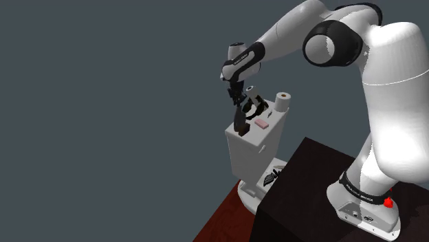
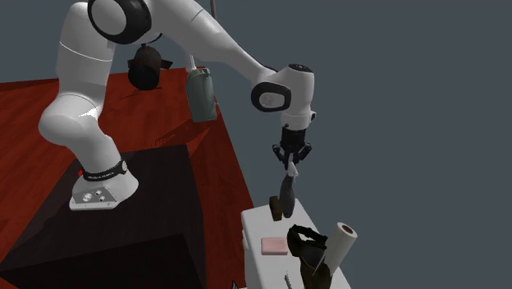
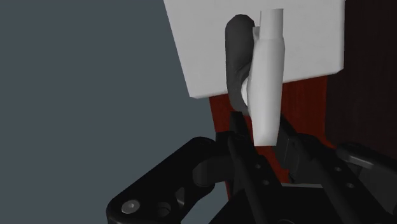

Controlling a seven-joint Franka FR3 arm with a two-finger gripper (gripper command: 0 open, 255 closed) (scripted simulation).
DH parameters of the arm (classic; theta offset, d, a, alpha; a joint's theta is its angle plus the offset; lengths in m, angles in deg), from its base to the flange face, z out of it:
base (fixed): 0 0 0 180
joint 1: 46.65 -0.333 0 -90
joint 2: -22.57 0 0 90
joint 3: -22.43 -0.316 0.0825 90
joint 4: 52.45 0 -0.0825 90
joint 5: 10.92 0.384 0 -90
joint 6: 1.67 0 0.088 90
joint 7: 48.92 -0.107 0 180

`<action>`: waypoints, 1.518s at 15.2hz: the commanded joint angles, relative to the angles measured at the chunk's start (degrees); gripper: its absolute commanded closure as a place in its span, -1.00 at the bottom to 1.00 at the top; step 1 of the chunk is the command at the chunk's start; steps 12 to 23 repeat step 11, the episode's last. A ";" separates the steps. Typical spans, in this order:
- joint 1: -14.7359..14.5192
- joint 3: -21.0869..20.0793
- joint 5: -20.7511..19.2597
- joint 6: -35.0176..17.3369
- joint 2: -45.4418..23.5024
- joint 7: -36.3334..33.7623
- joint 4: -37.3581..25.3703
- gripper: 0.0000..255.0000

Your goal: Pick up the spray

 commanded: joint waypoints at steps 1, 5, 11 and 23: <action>-0.31 0.62 -0.10 -1.27 0.93 -1.41 -1.20 1.00; -0.71 1.18 -0.72 1.07 2.59 -1.70 -1.91 1.00; -1.16 1.80 -1.28 3.58 4.16 -1.96 -2.89 1.00; -1.16 1.80 -1.28 3.58 4.16 -1.96 -2.89 1.00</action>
